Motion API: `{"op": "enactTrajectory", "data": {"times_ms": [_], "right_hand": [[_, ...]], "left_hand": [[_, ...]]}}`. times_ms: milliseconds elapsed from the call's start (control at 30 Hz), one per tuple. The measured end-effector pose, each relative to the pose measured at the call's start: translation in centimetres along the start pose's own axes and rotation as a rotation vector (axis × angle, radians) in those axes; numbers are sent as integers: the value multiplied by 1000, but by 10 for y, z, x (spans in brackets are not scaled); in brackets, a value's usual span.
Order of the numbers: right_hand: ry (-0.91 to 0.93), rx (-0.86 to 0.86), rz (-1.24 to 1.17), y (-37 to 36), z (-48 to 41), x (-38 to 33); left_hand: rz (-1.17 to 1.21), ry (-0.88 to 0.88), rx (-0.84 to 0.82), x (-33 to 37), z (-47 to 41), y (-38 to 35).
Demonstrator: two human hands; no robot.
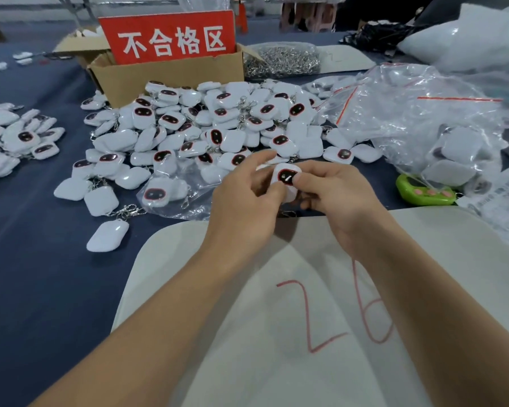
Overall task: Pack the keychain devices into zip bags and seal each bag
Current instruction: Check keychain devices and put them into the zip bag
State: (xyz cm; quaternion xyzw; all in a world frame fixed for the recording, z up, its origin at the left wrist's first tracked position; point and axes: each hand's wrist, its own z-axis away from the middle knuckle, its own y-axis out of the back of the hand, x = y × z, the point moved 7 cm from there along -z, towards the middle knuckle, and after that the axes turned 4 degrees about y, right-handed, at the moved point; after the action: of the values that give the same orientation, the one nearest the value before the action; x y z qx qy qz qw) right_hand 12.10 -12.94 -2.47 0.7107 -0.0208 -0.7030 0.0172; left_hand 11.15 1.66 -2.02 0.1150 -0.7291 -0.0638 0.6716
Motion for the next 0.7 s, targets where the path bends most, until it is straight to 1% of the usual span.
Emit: {"op": "enactTrajectory", "data": {"times_ms": [167, 300, 400, 533, 700], "right_hand": [[36, 12, 71, 1, -1, 1], [60, 78, 200, 5, -2, 1], [54, 77, 253, 5, -4, 1], [44, 66, 231, 3, -3, -1], [54, -24, 112, -5, 4, -3]], "left_hand": [[59, -9, -70, 0, -2, -5], [96, -12, -70, -3, -9, -2], [114, 26, -60, -7, -12, 0], [140, 54, -83, -8, -10, -3], [179, 26, -31, -6, -9, 3]]}}
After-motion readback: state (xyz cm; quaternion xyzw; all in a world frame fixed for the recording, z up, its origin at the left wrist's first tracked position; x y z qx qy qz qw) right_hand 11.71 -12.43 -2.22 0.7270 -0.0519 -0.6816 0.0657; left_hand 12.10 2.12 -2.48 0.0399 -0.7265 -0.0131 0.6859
